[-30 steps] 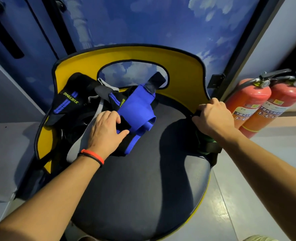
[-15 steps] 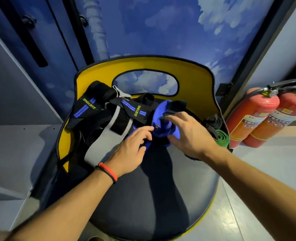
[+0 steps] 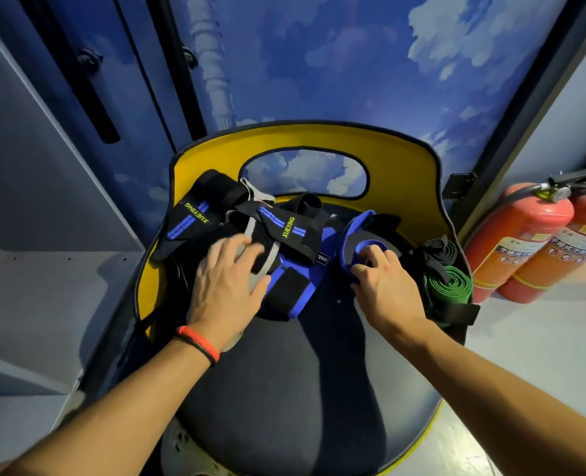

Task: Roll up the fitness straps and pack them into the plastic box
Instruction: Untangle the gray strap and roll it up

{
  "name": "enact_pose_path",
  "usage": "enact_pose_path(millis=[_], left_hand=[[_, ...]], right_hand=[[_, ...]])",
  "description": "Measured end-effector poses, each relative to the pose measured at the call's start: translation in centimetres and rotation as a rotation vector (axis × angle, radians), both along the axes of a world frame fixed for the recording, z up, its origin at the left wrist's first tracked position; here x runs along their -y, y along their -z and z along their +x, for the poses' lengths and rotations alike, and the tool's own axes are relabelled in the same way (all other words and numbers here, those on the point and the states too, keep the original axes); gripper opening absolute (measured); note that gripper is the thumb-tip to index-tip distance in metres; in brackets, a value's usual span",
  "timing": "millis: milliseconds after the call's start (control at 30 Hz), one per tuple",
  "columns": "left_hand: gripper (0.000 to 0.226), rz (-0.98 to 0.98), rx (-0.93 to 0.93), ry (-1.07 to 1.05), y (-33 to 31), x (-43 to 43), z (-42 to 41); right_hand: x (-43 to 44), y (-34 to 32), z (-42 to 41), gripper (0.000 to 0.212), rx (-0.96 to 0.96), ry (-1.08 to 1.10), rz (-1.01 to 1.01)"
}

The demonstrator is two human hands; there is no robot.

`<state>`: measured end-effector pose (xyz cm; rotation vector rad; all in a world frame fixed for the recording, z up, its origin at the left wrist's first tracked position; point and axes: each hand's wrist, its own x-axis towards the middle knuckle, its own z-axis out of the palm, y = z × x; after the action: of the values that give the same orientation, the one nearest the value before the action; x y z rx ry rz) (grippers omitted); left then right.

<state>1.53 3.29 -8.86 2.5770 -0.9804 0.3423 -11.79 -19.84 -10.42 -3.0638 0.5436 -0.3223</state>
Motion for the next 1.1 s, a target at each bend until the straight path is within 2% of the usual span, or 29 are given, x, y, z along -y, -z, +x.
enact_pose_path(millis=[33,100,167,233,333,400,467,600,667,733,800,833,900,933,967,1033,1100], left_hand=[[0.06,-0.027,-0.019,-0.051,-0.6,0.5,0.4],[0.075,-0.086,-0.272,-0.186,-1.7,1.5,1.6],[0.074,-0.086,-0.45,-0.274,-2.0,1.8,3.0],[0.052,-0.069,-0.462,-0.303,-2.0,1.8,3.9],[0.01,-0.204,-0.593,-0.26,-2.7,2.5,4.5],[0.005,-0.33,-0.633,-0.205,-3.3,3.1,4.5],[0.015,-0.44,-0.595,-0.152,-4.5,3.6,3.8],[0.018,-0.618,-0.7,0.08,-6.4,4.2,0.6],[0.026,-0.568,-0.739,0.263,-6.2,3.8,-0.5],[0.032,-0.461,-0.743,0.357,-5.4,3.2,-1.1],[0.033,-0.392,-0.781,0.369,-5.0,2.6,-1.3],[0.031,-0.37,-0.819,0.387,-5.1,2.3,-1.4],[0.02,-0.321,-0.873,0.416,-5.3,1.7,-1.3],[0.015,-0.316,-0.852,0.393,-5.5,1.5,-1.1],[0.02,-0.328,-0.762,0.327,-5.5,1.3,-0.9],[0.034,-0.349,-0.453,0.159,-5.6,1.3,-0.4],[0.04,-0.283,-0.233,0.144,-6.0,1.8,-0.3]], right_hand=[[0.1,0.0,0.2,0.022,0.004,-0.006,0.001],[0.1,-0.1,0.4,0.024,0.003,-0.015,0.013],[0.0,-0.3,0.5,0.025,0.018,-0.014,0.007],[-0.4,-0.6,0.6,0.031,0.044,-0.018,-0.012],[-1.4,-1.3,0.6,0.036,0.148,-0.029,0.026],[-2.4,-2.1,0.5,0.028,0.221,-0.01,0.178],[-3.4,-2.9,0.6,0.019,0.266,0.029,0.423],[-4.7,-4.6,1.5,0.041,0.3,0.147,1.166],[-4.6,-5.1,1.9,0.052,0.275,0.169,1.499],[-4.2,-4.9,2.0,0.058,0.272,0.156,1.646],[-4.0,-4.5,1.8,0.066,0.306,0.173,1.686],[-3.9,-4.1,1.5,0.062,0.329,0.176,1.711],[-4.0,-3.5,1.1,0.035,0.384,0.162,1.761],[-4.2,-3.4,0.9,0.027,0.405,0.154,1.753],[-4.3,-3.3,0.7,0.026,0.42,0.153,1.738],[-4.5,-2.9,0.5,0.027,0.419,0.116,1.711],[-4.8,-3.0,0.5,0.025,0.411,0.077,1.697]])
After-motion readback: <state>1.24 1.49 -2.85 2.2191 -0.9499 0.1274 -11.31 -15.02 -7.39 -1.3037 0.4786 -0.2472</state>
